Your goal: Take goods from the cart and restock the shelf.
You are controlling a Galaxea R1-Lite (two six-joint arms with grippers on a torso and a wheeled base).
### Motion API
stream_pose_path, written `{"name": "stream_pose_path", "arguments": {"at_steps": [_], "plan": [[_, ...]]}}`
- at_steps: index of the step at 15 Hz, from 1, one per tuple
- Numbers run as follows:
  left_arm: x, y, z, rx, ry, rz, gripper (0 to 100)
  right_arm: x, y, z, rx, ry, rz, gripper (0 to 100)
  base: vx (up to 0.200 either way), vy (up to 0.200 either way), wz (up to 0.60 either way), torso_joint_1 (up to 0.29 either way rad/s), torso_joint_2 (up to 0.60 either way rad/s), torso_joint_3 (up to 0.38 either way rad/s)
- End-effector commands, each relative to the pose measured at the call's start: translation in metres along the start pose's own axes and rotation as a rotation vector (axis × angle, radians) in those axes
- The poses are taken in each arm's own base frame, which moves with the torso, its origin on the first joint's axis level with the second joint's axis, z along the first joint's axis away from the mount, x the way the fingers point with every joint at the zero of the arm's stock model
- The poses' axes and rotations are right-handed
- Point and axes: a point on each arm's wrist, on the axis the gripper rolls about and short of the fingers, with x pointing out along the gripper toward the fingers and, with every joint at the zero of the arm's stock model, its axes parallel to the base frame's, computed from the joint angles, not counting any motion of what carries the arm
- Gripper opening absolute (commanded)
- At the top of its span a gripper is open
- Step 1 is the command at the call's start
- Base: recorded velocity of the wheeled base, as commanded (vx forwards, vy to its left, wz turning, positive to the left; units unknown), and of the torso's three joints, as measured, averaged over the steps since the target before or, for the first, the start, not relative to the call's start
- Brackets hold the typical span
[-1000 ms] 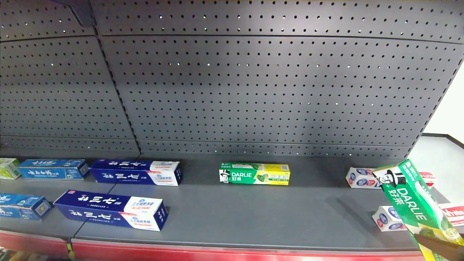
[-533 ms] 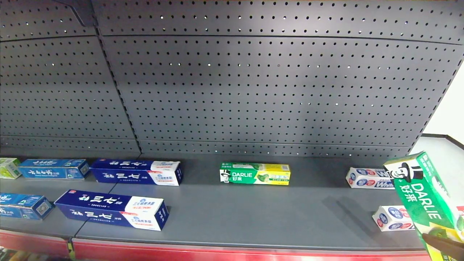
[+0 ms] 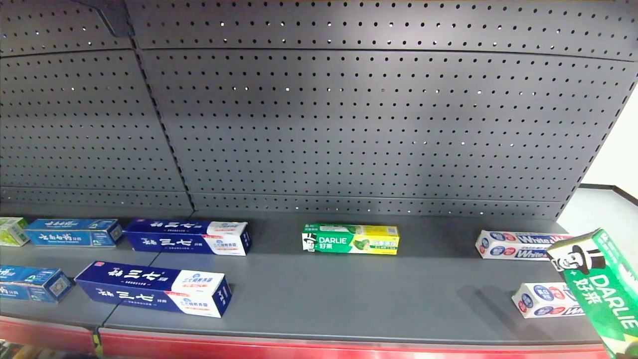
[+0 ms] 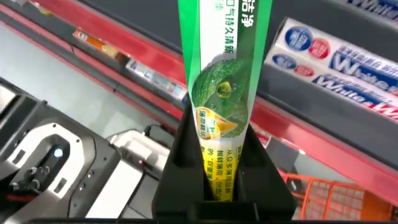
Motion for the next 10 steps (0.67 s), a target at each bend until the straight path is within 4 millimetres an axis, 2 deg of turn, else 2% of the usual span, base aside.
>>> {"name": "stream_pose_path", "arguments": {"at_steps": [1,6,10], "plan": [[0.000,0.000,0.000,0.000,-0.004,0.001,100,-0.003,0.000,0.002,-0.001,-0.019,-0.008,0,0.000,0.000,0.00,0.000,0.00,0.000],[0.000,0.000,0.000,0.040,-0.003,-0.016,100,0.003,0.000,-0.006,0.002,0.003,-0.012,0,0.000,0.000,0.00,0.000,0.00,0.000],[0.000,0.000,0.000,0.035,0.001,-0.019,100,0.012,-0.001,-0.006,-0.034,-0.062,-0.045,0,0.000,0.000,0.00,0.000,0.00,0.000]]}}
